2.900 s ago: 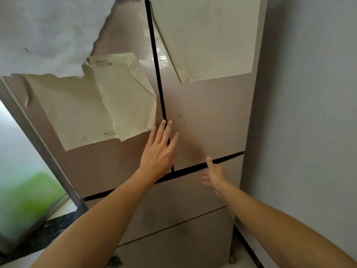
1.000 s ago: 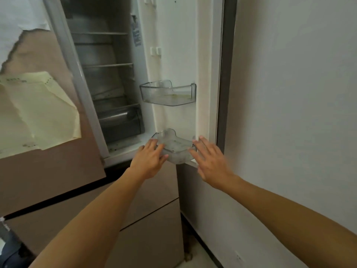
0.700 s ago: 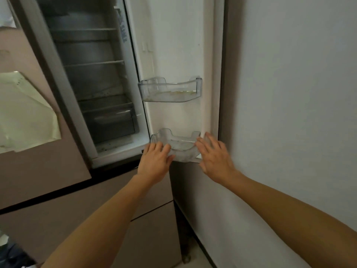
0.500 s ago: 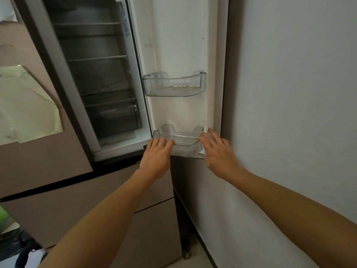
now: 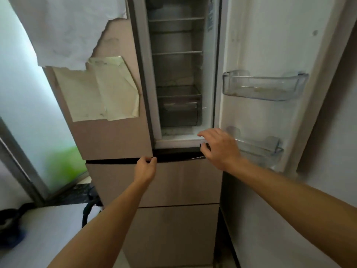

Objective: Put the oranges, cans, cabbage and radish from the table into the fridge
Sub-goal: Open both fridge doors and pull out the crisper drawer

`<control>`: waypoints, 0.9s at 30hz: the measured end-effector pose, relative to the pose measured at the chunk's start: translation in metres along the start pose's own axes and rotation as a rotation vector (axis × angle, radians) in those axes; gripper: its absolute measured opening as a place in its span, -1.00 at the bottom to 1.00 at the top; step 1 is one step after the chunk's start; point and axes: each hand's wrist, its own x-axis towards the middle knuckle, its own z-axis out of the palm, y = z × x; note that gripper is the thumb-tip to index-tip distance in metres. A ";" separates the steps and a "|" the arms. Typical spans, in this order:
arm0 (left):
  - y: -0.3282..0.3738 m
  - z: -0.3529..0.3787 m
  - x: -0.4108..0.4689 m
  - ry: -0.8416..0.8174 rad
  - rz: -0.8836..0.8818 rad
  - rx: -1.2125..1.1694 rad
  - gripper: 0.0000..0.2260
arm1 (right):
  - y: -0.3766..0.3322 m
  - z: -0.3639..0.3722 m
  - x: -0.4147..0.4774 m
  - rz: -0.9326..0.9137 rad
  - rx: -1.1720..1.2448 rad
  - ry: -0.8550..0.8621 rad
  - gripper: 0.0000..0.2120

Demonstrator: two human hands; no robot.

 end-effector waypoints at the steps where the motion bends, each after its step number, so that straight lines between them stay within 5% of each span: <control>1: -0.006 -0.010 0.007 0.009 -0.081 -0.103 -0.76 | -0.010 0.014 0.014 0.004 0.033 -0.026 -0.70; 7: -0.040 -0.037 0.067 0.075 -0.380 -0.476 -0.76 | -0.056 0.092 0.105 0.063 0.144 -0.089 -0.49; 10: -0.047 -0.037 0.108 0.098 -0.506 -0.667 -0.56 | -0.073 0.124 0.146 0.111 0.187 -0.089 -0.40; 13: -0.052 -0.028 0.142 0.075 -0.540 -0.840 -0.38 | -0.085 0.148 0.174 0.136 0.230 -0.065 -0.36; 20: -0.046 -0.009 0.156 0.089 -0.572 -1.170 -0.32 | -0.082 0.183 0.186 0.153 0.244 -0.055 -0.32; 27: -0.044 -0.019 0.143 -0.004 -0.590 -1.184 -0.32 | -0.090 0.173 0.180 0.131 0.270 -0.087 -0.30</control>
